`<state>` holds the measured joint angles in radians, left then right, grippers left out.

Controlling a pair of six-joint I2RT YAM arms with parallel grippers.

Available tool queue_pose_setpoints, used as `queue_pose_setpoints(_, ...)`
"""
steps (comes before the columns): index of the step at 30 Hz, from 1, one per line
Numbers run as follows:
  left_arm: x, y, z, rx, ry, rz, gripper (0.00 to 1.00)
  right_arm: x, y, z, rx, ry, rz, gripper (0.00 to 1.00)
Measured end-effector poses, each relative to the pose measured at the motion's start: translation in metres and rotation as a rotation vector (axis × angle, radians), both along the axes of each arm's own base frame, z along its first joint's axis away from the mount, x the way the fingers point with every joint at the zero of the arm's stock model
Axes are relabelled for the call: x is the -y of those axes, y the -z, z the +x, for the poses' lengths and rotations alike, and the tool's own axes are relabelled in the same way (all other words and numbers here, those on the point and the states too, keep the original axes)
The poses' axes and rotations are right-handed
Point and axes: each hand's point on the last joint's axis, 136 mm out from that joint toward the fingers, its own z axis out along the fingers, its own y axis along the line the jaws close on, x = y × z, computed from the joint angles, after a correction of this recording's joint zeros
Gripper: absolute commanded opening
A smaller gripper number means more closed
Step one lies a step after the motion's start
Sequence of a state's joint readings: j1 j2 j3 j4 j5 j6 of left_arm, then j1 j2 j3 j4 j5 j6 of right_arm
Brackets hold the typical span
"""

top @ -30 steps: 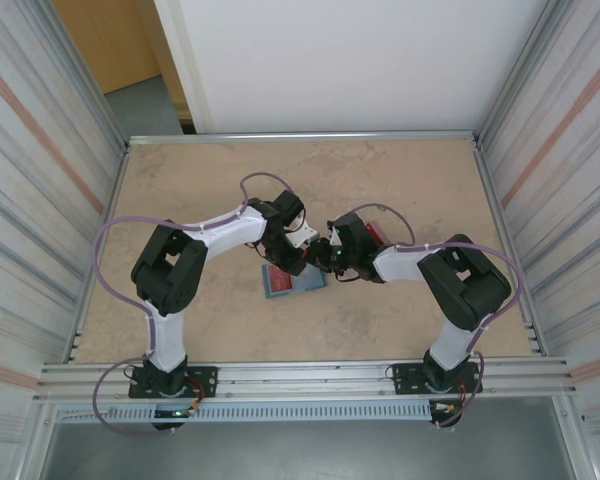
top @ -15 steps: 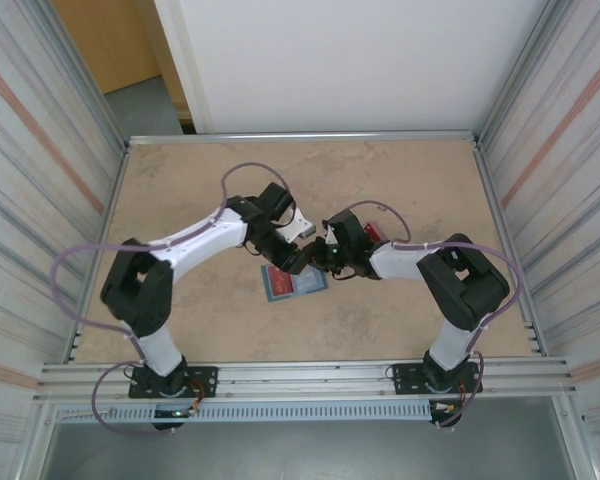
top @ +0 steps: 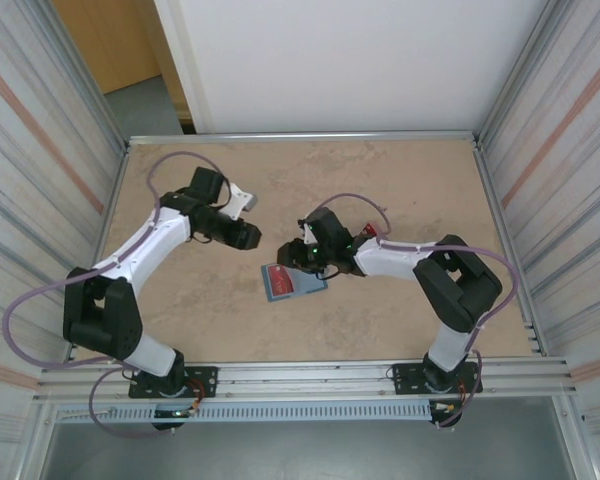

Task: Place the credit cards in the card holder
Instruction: Flip over the card slot on the card holder.

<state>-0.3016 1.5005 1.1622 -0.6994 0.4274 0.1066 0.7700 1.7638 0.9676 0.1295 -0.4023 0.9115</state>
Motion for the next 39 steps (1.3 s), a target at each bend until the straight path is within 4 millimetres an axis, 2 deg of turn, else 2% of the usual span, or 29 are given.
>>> queue_pose_setpoints(2, -0.012, -0.001, 0.005, 0.011, -0.041, -0.004, 0.54, -0.006, 0.005, 0.000, -0.009, -0.014, -0.003, 0.40)
queue_pose_setpoints(5, -0.021, 0.000, 0.007, 0.016, -0.067, -0.007, 0.54, -0.013, 0.017, 0.000, -0.035, -0.031, -0.014, 0.40)
queue_pose_setpoints(11, -0.016, 0.001, 0.002, 0.002, -0.041, -0.037, 0.45, -0.021, 0.040, -0.004, -0.083, -0.059, -0.037, 0.40)
queue_pose_setpoints(20, -0.007, 0.017, -0.004, -0.032, 0.012, -0.017, 0.32, -0.023, 0.038, -0.007, -0.085, -0.084, -0.035, 0.39)
queue_pose_setpoints(23, -0.001, 0.024, -0.009, -0.043, 0.050, 0.004, 0.23, -0.023, 0.028, -0.012, -0.072, -0.110, -0.032, 0.30)
queue_pose_setpoints(25, 0.004, 0.027, -0.011, -0.042, 0.073, 0.017, 0.14, -0.027, 0.017, -0.018, -0.052, -0.143, -0.013, 0.21)
queue_pose_setpoints(28, 0.009, 0.033, -0.014, -0.049, 0.103, 0.033, 0.01, -0.035, 0.013, -0.031, -0.051, -0.186, 0.000, 0.13)
queue_pose_setpoints(33, 0.014, 0.057, -0.019, -0.099, 0.135, 0.083, 0.00, -0.039, 0.026, -0.049, -0.075, -0.227, -0.008, 0.05)
queue_pose_setpoints(39, 0.024, 0.084, -0.032, -0.167, 0.194, 0.153, 0.00, -0.034, 0.050, -0.044, -0.102, -0.209, -0.030, 0.06)
